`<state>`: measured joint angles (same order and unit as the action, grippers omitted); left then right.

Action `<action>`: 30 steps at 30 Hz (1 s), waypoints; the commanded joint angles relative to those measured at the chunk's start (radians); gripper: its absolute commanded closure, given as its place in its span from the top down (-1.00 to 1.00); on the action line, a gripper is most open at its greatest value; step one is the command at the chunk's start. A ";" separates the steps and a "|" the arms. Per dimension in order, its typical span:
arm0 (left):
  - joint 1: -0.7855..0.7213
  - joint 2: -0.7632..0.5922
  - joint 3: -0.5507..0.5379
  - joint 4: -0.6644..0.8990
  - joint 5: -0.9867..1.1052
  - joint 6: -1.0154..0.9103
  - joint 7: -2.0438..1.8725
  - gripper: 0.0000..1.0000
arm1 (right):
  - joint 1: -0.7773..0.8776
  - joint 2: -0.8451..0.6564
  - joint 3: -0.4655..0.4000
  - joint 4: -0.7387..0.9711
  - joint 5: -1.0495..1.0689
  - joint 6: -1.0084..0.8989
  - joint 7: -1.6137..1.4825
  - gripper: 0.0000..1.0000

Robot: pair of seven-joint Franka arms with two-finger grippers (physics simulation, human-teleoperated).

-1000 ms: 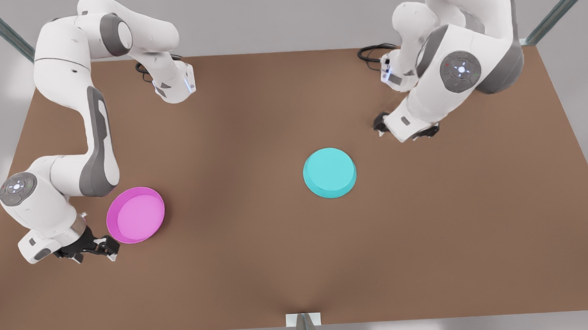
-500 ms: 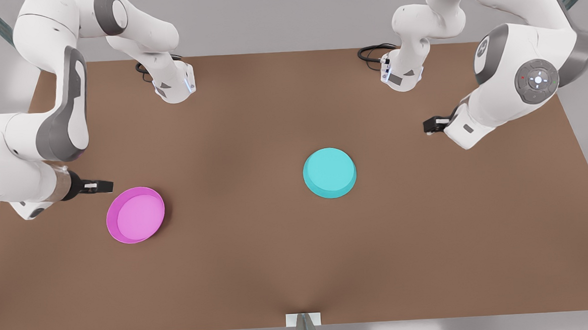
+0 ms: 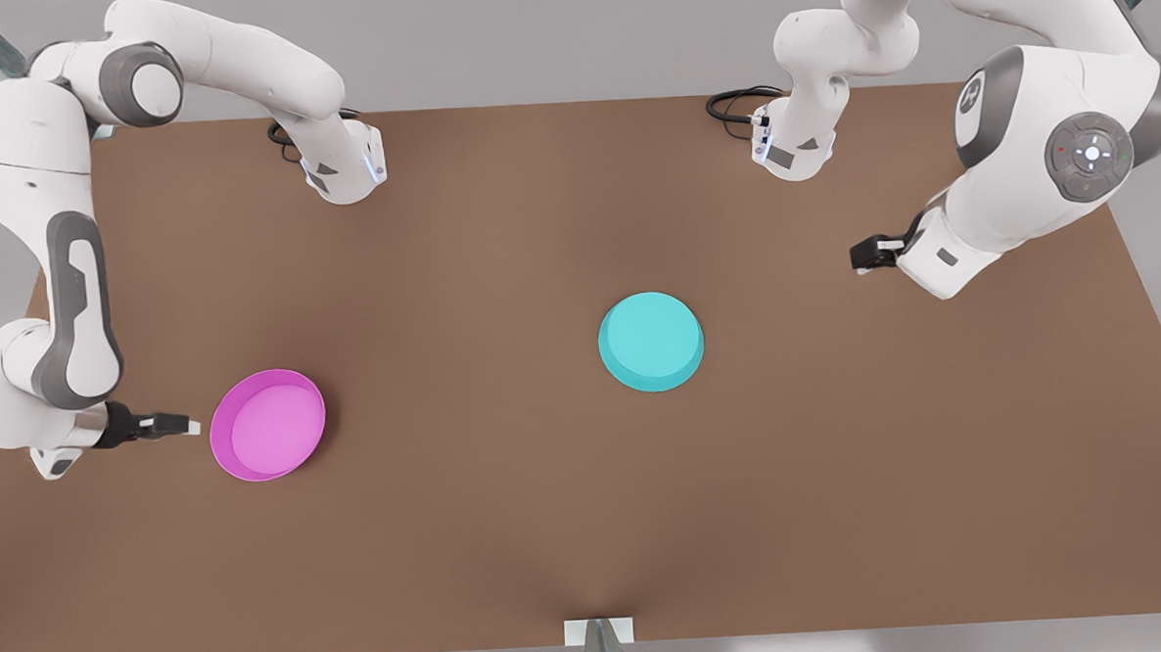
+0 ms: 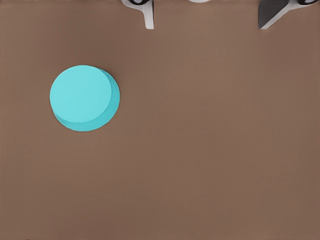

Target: Flip the blue plate over with the left arm, and stack the pink plate on top of the blue plate with the right arm

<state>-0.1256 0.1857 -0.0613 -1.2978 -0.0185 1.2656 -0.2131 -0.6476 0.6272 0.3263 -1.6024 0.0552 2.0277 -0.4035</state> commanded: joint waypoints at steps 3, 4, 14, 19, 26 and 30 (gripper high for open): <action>0.000 0.000 0.000 0.000 0.002 -0.002 0.001 1.00 | -0.104 -0.044 0.076 -0.169 -0.008 0.192 -0.034 1.00; 0.001 0.000 0.000 0.000 0.002 0.000 0.004 1.00 | -0.145 -0.080 0.102 -0.224 -0.017 0.219 -0.038 1.00; 0.015 -0.002 0.000 0.000 0.006 -0.005 0.011 1.00 | -0.241 -0.037 0.171 -0.297 -0.025 0.307 -0.103 1.00; 0.020 -0.002 0.000 0.000 0.006 -0.002 0.011 1.00 | -0.356 0.020 0.260 -0.324 -0.074 0.310 -0.115 1.00; 0.018 0.000 0.000 0.000 0.006 0.000 0.009 1.00 | -0.342 0.057 0.300 -0.317 -0.147 0.368 -0.110 1.00; 0.017 0.003 0.000 0.006 0.008 0.001 0.003 1.00 | -0.359 0.092 0.326 -0.317 -0.216 0.396 -0.113 1.00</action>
<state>-0.1093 0.1887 -0.0614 -1.2929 -0.0120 1.2658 -0.2079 -1.0105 0.7228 0.6558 -1.9190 -0.1794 2.4222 -0.5169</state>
